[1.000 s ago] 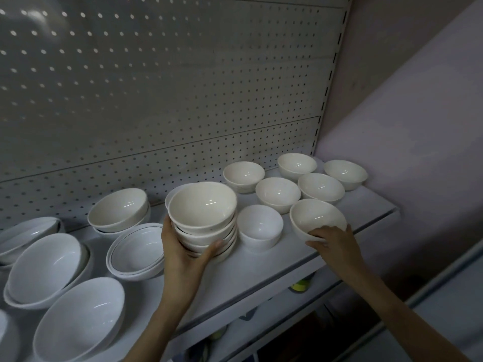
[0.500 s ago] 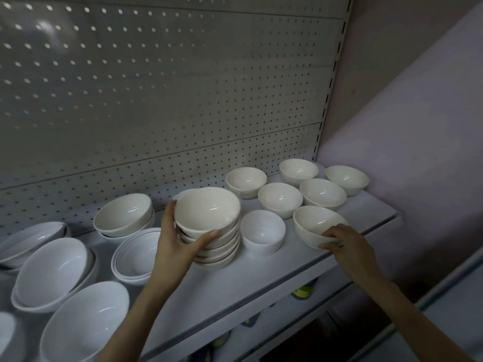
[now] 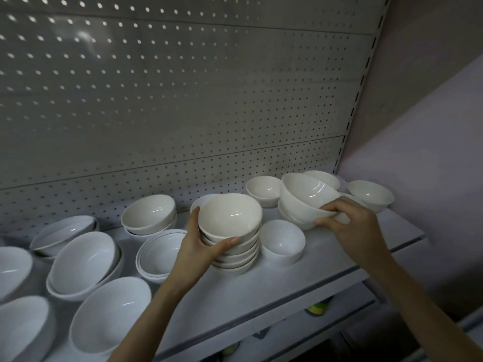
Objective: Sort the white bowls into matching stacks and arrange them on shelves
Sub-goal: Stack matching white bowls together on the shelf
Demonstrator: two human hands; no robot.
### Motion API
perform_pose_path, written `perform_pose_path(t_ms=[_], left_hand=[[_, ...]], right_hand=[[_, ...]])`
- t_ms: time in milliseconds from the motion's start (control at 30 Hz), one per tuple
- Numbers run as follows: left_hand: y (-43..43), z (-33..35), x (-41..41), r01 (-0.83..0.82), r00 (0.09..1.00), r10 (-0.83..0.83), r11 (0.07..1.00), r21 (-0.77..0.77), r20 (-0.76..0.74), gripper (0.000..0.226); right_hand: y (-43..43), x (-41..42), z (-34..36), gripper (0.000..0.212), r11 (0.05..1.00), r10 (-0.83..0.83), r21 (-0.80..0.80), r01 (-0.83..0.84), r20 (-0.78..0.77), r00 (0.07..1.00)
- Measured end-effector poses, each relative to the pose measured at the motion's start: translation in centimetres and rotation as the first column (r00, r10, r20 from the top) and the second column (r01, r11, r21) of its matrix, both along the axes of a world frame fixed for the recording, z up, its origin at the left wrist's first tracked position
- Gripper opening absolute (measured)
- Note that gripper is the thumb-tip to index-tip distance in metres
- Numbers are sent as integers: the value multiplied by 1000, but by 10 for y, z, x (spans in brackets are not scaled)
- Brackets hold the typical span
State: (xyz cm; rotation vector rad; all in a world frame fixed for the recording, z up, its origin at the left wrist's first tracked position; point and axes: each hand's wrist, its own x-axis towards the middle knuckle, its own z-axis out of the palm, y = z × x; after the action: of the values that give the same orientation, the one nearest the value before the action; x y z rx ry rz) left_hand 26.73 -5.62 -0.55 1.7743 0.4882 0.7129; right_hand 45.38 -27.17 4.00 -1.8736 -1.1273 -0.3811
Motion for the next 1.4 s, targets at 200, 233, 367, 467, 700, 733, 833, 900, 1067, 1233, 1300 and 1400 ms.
perform_pose_path(t_ms=[200,233,367,467,700,733,833,900,1067,1233,1300,1400], left_hand=[[-1,3,-1,0,1000,1,1000,-19,20,78],[-1,4,-1,2,1000,-2,1000,-18,21,78],[0,4,-2,1,1000,0,1000,-24,30,78],[0,4,-1,10,999,-9,1000,-26,43,80],[2,2,-1,30,998,-28,999,-34,59,89],[3,2,-1,34,998,-32,999,-33,56,91],[4,1,0,50,998,-48,998,-34,45,99],[5,0,-1,68,997,-66,997,-35,47,96],[7,2,-4,110,992,-110,994,-6,56,76],[7,6,-5,74,993,-76,997,25,95,70],[9,5,-5,64,993,-67,997,33,99,70],[10,6,-5,53,995,-54,999,12,89,69]], right_hand=[[42,-16,25,14,987,161,42,-158,-83,983],[48,-20,28,17,984,179,34,-177,-77,981],[70,-34,33,14,962,271,9,-271,-32,962],[82,-39,28,13,947,312,-67,-314,-34,949],[93,-44,13,22,922,323,-200,-333,-82,943],[93,-44,11,22,918,323,-216,-333,-84,943],[94,-43,6,23,910,328,-238,-340,-88,941],[94,-44,3,23,908,332,-237,-345,-94,939],[93,-46,5,24,894,342,-252,-369,-146,928],[87,-47,5,52,890,348,-218,-401,-242,906],[89,-45,2,82,896,295,-225,-382,-340,893],[92,-44,-2,85,895,288,-132,-425,-556,780]])
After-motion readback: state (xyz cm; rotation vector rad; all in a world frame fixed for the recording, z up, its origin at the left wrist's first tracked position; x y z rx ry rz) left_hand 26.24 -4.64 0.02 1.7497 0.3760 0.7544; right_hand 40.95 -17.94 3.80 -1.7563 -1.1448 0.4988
